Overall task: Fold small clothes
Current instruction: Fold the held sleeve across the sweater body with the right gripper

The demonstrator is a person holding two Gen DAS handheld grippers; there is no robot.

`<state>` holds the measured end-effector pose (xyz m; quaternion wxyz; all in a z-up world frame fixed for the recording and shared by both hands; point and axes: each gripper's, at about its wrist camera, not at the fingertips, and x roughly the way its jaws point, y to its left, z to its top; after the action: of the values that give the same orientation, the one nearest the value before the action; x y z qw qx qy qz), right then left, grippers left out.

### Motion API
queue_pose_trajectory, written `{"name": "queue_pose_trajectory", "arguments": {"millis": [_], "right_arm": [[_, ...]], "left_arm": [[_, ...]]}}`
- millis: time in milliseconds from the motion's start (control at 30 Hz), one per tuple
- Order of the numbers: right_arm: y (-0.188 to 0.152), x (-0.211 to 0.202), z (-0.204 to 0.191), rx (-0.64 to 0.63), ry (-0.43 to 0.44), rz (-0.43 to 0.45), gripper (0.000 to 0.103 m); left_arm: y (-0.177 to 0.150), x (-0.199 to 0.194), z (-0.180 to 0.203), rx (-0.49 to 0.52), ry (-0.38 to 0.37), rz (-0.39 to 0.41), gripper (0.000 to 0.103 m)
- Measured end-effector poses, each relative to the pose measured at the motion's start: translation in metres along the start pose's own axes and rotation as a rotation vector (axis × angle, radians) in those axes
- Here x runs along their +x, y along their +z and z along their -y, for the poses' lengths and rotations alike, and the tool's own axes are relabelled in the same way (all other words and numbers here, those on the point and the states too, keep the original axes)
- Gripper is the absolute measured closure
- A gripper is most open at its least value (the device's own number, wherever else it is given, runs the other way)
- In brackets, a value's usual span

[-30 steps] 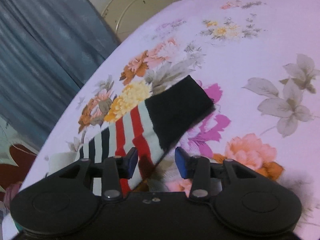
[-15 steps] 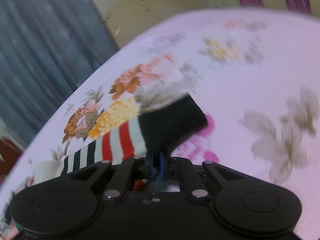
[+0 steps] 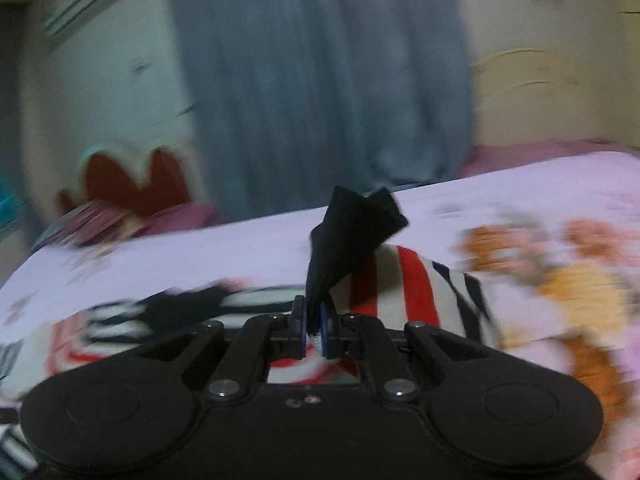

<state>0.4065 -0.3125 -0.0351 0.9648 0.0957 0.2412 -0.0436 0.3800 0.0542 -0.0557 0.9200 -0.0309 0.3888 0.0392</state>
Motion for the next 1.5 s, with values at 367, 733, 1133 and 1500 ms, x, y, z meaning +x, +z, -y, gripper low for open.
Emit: {"name": "queue_pose_trajectory", "arguments": {"millis": [367, 733, 1133, 1500], "right_arm": [[-0.073, 0.07, -0.148, -0.223, 0.202, -0.256, 0.095], [-0.06, 0.026, -0.125, -0.157, 0.123, -0.119, 0.087], [-0.046, -0.026, 0.012, 0.166, -0.262, -0.039, 0.097], [-0.054, -0.021, 0.03, 0.237, -0.244, -0.06, 0.094]], "left_arm": [[-0.001, 0.013, -0.079, -0.064, -0.02, -0.014, 0.0], [0.022, 0.055, -0.028, -0.065, -0.31, -0.021, 0.001], [0.047, 0.125, 0.055, 0.055, -0.365, -0.095, 0.099], [0.044, 0.108, 0.028, 0.099, -0.261, -0.005, 0.099]]}}
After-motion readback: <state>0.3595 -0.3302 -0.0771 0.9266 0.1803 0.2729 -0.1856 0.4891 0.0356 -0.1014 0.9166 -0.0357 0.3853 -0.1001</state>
